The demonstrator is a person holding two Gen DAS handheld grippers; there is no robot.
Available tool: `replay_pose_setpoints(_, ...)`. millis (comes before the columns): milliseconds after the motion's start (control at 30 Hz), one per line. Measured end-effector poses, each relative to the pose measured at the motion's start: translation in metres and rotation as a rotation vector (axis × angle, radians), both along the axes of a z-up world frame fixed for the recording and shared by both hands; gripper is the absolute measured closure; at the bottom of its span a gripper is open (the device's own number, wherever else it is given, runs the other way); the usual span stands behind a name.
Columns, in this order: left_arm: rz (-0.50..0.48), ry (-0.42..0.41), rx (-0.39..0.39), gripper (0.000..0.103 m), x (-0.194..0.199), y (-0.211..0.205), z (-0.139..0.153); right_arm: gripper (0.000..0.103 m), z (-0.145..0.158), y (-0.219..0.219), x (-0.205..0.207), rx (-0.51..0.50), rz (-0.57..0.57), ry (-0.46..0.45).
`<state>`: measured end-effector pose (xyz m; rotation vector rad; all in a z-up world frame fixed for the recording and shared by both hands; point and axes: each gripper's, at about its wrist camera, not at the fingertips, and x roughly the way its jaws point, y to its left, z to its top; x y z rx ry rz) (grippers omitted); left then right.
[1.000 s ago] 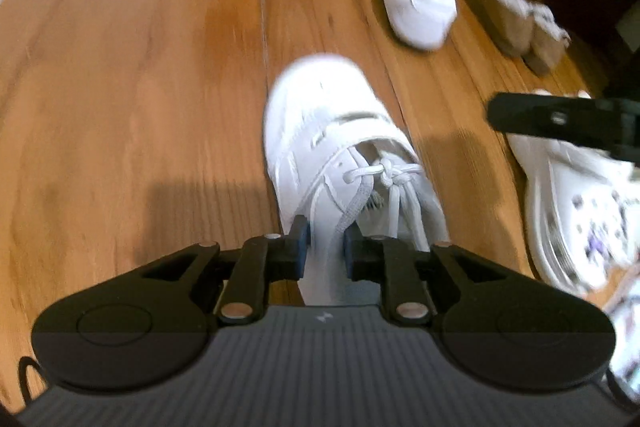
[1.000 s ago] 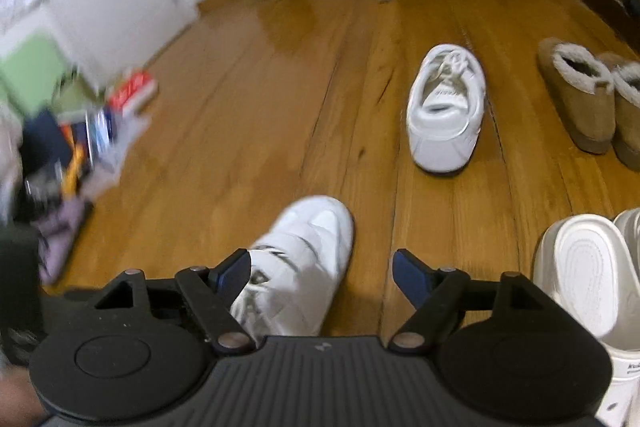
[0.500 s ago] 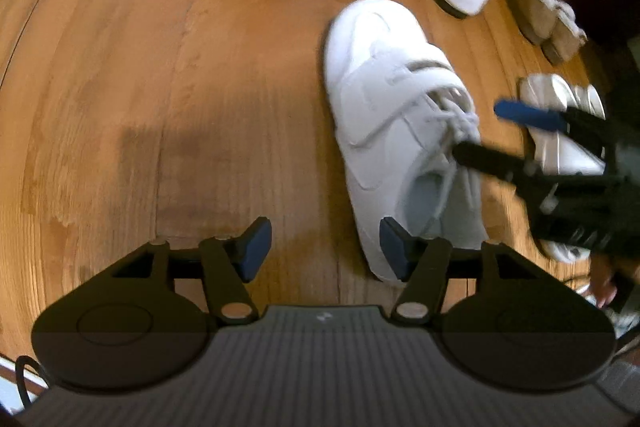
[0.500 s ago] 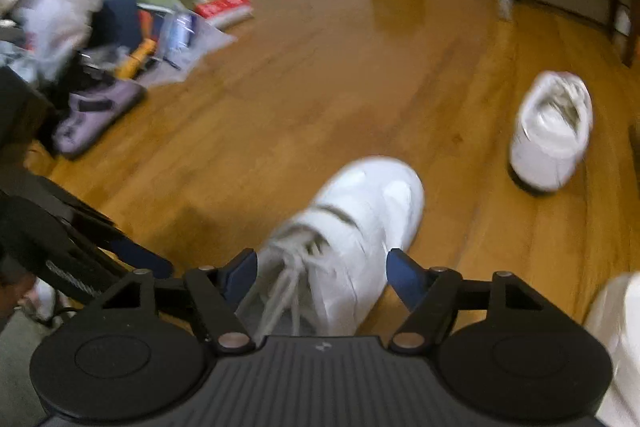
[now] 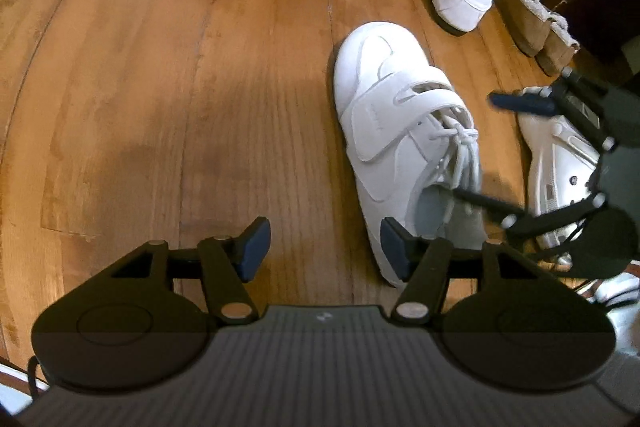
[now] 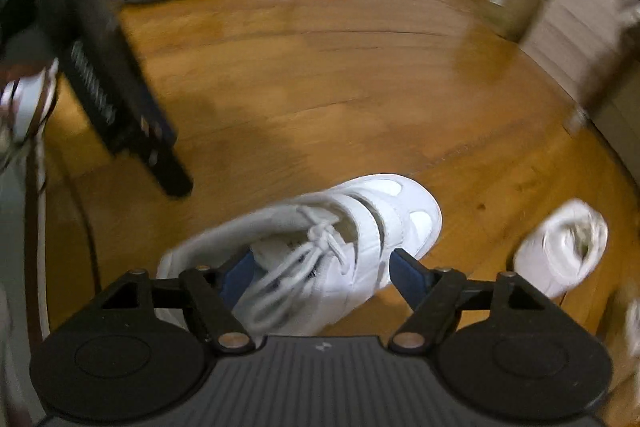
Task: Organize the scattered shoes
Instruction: 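Grasp the sneaker with the right gripper while the left gripper opens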
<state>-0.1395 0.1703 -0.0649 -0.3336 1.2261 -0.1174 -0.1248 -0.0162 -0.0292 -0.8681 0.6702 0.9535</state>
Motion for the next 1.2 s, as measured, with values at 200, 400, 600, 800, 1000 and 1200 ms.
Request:
replay_pose_setpoints(200, -0.004, 0.01, -0.002, 0.043, 0.001, -0.004, -0.003, 0.027, 0.007, -0.005, 0.029, 0.001, 0.196, 0.127)
replay_pose_setpoints(400, -0.01, 0.004, 0.027, 0.043, 0.003, -0.001, 0.0, 0.027, 0.002, -0.005, 0.058, 0.011, 0.204, 0.258)
replay_pose_setpoints(600, 0.006, -0.001, 0.047, 0.043, 0.007, 0.011, 0.003, 0.017, -0.005, 0.006, 0.069, -0.016, 0.241, 0.267)
replay_pose_setpoints(800, -0.008, 0.017, 0.038, 0.042, 0.011, 0.009, -0.003, 0.015, -0.021, 0.021, 0.081, -0.027, 0.255, 0.29)
replay_pose_setpoints(1000, -0.02, 0.031, 0.032, 0.042, 0.015, 0.005, -0.01, 0.031, -0.017, 0.024, 0.074, -0.027, 0.168, 0.273)
replay_pose_setpoints(1200, -0.026, 0.0, 0.017, 0.042, 0.021, 0.003, -0.004, 0.041, -0.015, 0.017, 0.061, 0.055, -0.019, 0.288)
